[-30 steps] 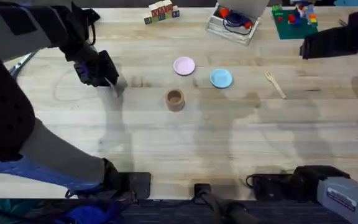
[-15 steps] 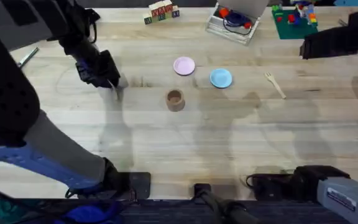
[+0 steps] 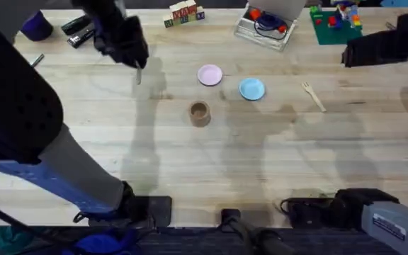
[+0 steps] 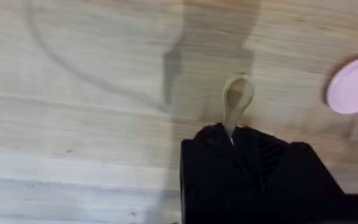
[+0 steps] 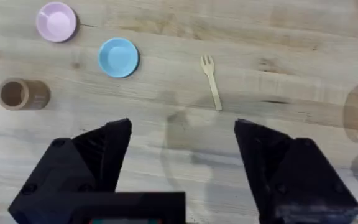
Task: Pick up a utensil and set it on the pink plate, then put the other utensil in the container.
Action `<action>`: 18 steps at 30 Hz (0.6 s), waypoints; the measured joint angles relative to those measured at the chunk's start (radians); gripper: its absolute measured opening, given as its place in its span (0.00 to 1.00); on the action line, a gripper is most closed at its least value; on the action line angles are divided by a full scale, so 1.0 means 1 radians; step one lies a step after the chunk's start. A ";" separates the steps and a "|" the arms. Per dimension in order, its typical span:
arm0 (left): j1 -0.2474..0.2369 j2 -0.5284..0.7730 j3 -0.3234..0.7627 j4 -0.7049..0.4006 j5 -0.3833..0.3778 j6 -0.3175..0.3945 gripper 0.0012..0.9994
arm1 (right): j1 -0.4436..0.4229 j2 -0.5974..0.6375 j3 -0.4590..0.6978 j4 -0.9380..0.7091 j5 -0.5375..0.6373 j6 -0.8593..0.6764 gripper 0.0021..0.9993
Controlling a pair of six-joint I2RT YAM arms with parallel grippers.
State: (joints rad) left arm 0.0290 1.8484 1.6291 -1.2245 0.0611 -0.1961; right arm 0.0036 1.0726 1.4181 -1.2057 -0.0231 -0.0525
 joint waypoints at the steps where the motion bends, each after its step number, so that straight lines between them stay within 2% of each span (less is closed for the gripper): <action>1: -0.017 0.000 0.025 -0.011 0.000 0.007 0.04 | 0.000 0.000 0.000 0.000 0.000 0.000 1.00; 8: -0.125 0.000 0.137 -0.049 0.000 0.034 0.04 | 0.000 0.000 0.000 0.000 0.000 0.000 1.00; 18: -0.249 0.000 0.161 -0.051 0.000 0.040 0.04 | 0.000 0.000 0.000 0.000 0.000 0.000 1.00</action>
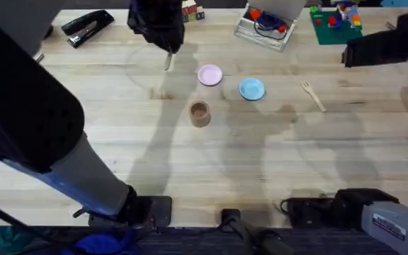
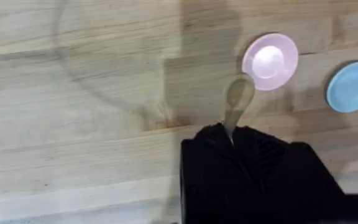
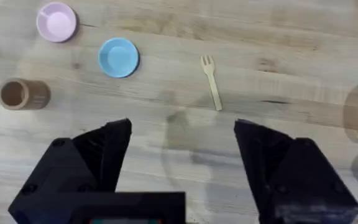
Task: Pick up a utensil and set it on the pink plate, then put the other utensil in the container.
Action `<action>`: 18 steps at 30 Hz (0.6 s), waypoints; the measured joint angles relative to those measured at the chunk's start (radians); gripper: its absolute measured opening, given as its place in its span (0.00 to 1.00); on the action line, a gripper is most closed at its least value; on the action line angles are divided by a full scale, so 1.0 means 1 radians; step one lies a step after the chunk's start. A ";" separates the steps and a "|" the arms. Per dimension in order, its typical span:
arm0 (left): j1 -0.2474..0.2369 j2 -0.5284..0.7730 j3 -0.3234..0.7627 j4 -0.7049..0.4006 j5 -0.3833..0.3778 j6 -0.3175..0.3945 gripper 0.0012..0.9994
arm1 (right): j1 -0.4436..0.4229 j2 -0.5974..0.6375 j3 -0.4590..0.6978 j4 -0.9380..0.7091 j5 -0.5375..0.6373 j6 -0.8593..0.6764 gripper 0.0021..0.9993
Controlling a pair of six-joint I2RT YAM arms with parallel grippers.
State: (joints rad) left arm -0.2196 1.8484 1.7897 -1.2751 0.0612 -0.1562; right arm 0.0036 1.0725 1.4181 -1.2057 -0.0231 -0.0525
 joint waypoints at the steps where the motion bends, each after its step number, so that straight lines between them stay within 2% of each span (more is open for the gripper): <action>1: -0.008 0.000 0.000 0.001 0.000 0.000 0.04 | 0.000 0.000 0.000 0.000 0.000 0.000 1.00; 11: -0.100 0.000 0.000 0.075 0.000 0.000 0.04 | 0.000 0.000 0.000 0.000 0.000 0.000 1.00; 18: -0.122 0.017 0.001 0.092 0.000 0.000 0.04 | 0.000 0.000 0.000 0.000 0.000 0.000 1.00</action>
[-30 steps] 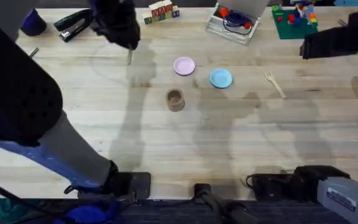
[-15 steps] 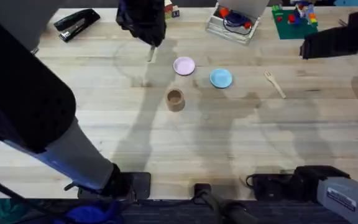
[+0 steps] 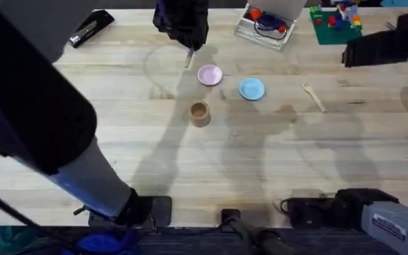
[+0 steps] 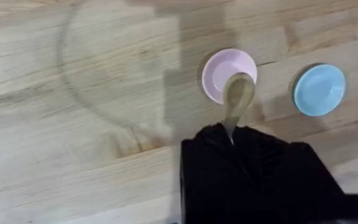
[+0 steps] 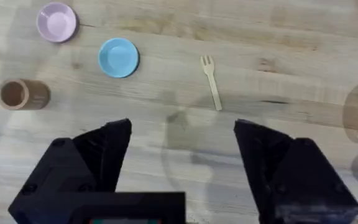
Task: Pick up a utensil and set it on the pink plate, then put the other utensil in the container.
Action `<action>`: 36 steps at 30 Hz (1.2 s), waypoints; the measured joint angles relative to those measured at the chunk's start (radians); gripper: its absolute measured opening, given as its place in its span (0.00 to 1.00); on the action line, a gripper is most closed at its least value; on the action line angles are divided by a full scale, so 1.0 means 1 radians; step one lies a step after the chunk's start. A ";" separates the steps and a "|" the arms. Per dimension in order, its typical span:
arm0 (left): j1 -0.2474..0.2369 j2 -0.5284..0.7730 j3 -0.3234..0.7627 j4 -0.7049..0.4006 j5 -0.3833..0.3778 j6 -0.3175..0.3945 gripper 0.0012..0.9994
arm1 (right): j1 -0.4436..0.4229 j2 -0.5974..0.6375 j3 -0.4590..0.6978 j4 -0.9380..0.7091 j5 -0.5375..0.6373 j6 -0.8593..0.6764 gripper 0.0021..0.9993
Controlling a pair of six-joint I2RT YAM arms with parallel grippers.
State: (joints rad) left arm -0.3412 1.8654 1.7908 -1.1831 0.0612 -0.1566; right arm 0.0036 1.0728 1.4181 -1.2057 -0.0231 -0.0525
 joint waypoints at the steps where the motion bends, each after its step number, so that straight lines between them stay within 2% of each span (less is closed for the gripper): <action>1: -0.001 0.008 0.000 0.002 0.000 0.000 0.04 | 0.000 0.000 0.000 0.000 0.000 0.000 1.00; 12: -0.020 0.124 0.005 0.039 0.000 0.000 0.04 | 0.000 0.000 0.000 0.000 0.000 0.000 1.00; 20: -0.034 0.206 0.060 0.051 0.000 0.000 0.04 | 0.000 0.000 0.000 0.000 0.000 0.000 1.00; 26: -0.053 0.261 0.062 0.063 0.000 0.001 0.04 | 0.000 0.000 0.000 0.000 0.000 0.000 1.00; 36: -0.060 0.281 0.062 0.132 0.003 0.005 0.04 | 0.000 0.000 0.000 0.000 0.000 0.000 1.00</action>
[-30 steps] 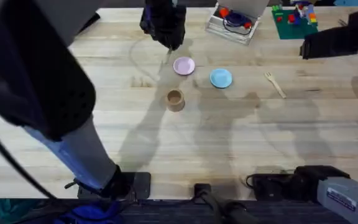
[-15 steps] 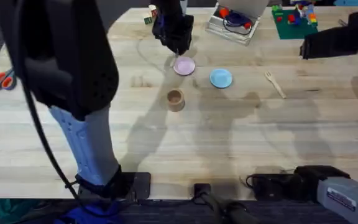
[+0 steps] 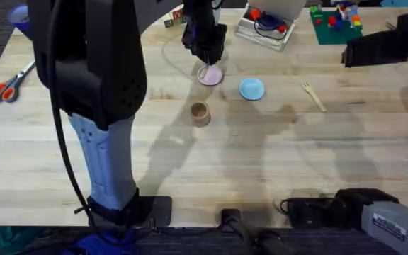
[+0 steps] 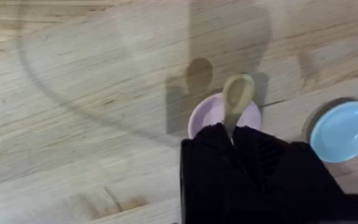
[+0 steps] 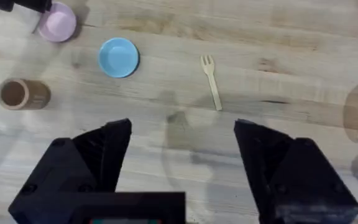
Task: Pick up a utensil and set it on the pink plate, then put the other utensil in the container.
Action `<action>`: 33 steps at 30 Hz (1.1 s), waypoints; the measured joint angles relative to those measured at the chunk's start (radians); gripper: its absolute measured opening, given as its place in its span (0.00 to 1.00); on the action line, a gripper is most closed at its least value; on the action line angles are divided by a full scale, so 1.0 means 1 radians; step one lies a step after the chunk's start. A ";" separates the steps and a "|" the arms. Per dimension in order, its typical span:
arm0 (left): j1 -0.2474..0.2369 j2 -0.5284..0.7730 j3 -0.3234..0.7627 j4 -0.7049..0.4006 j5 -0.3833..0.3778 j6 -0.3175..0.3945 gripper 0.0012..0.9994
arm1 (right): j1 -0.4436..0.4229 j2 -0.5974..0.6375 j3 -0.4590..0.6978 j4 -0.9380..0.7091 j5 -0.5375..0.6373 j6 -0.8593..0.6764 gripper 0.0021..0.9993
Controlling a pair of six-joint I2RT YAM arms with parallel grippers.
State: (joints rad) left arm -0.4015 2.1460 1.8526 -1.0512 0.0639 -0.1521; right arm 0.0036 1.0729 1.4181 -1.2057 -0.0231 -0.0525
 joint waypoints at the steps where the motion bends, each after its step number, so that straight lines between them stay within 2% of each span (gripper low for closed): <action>1: 0.000 0.000 0.000 0.000 0.000 0.000 0.04 | 0.000 0.000 0.000 0.000 0.000 0.000 1.00; 26: 0.000 0.000 -0.001 -0.008 0.000 -0.013 0.04 | 0.000 0.000 0.000 0.000 0.000 0.000 1.00; 33: 0.000 0.000 -0.030 0.000 0.000 -0.013 0.04 | 0.000 0.000 0.000 0.000 0.000 0.000 1.00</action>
State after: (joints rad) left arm -0.4015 2.1464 1.8224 -1.0508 0.0639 -0.1650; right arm 0.0036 1.0726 1.4181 -1.2059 -0.0231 -0.0525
